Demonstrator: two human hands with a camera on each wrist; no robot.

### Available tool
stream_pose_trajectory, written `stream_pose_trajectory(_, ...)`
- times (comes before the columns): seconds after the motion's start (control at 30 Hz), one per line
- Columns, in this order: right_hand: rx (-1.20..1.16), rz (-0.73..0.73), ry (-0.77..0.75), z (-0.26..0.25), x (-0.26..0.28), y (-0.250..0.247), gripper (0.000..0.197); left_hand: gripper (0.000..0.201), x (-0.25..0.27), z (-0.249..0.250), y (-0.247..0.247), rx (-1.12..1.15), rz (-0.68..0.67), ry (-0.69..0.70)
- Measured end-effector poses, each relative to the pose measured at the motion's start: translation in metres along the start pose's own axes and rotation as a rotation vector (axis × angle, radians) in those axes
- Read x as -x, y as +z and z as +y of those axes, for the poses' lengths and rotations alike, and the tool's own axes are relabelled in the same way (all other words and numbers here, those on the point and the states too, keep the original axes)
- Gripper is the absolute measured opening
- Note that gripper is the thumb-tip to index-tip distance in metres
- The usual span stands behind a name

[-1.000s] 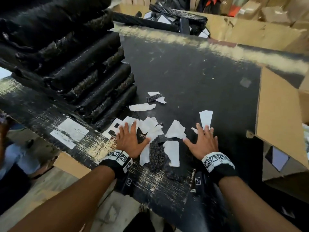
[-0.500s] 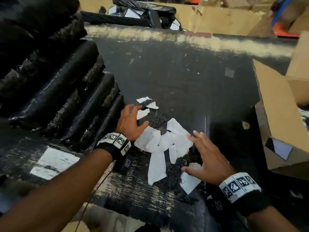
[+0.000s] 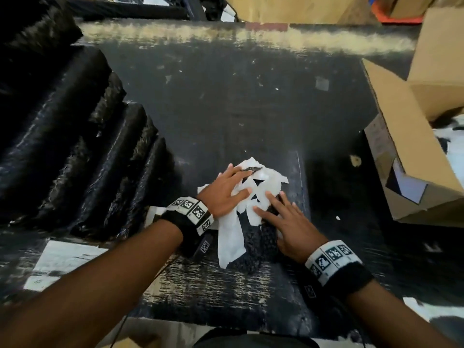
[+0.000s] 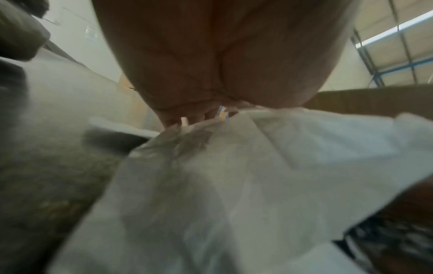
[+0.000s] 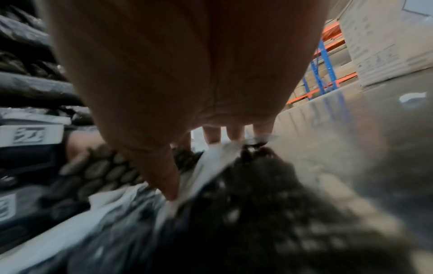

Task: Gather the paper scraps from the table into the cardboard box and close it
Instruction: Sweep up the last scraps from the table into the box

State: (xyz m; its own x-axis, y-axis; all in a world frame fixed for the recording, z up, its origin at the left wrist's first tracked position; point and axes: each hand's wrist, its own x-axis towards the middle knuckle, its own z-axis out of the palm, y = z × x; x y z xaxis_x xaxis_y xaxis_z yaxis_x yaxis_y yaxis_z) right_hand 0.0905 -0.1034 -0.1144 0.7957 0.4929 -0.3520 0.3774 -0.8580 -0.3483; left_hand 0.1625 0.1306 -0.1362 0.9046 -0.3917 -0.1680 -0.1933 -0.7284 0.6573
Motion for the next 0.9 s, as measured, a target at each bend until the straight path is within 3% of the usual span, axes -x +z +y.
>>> stream_pose_trajectory(0.13,-0.152,0.098,0.038,0.005,0.01,-0.022,0.079,0.09,0.029,0.003,-0.023,-0.001,0.092,-0.013)
stream_pose_trajectory(0.3,-0.166,0.11,0.086,0.022,0.041,-0.035,0.081,0.139,0.068,-0.005,-0.028,-0.253,-0.178,-0.019)
stream_pose_trajectory(0.4,-0.134,0.084,0.105,0.021,0.042,-0.025,0.078,0.145,0.071,-0.007,-0.005,-0.324,-0.224,0.012)
stream_pose_trajectory(0.5,-0.22,0.073,0.005,0.014,0.036,-0.01,0.071,0.14,0.065,0.001,0.009,-0.23,-0.156,0.04)
stream_pose_trajectory(0.6,-0.239,0.155,-0.038,0.009,0.033,-0.018,0.067,0.14,0.059,0.01,0.002,-0.169,-0.087,0.051)
stream_pose_trajectory(0.67,-0.223,0.21,-0.04,0.01,0.032,-0.03,0.084,0.146,0.052,0.01,-0.011,-0.174,-0.021,0.051)
stream_pose_trajectory(0.73,-0.161,0.171,-0.004,0.012,0.031,-0.039,0.116,0.155,0.04,0.008,-0.027,-0.229,-0.017,0.024)
stream_pose_trajectory(0.8,-0.051,0.077,0.024,0.009,0.027,-0.037,0.141,0.162,0.024,0.006,-0.04,-0.32,-0.084,-0.015)
stream_pose_trajectory(0.9,0.056,0.006,0.012,0.005,0.013,-0.019,0.154,0.167,0.001,0.005,-0.044,-0.435,-0.223,-0.02)
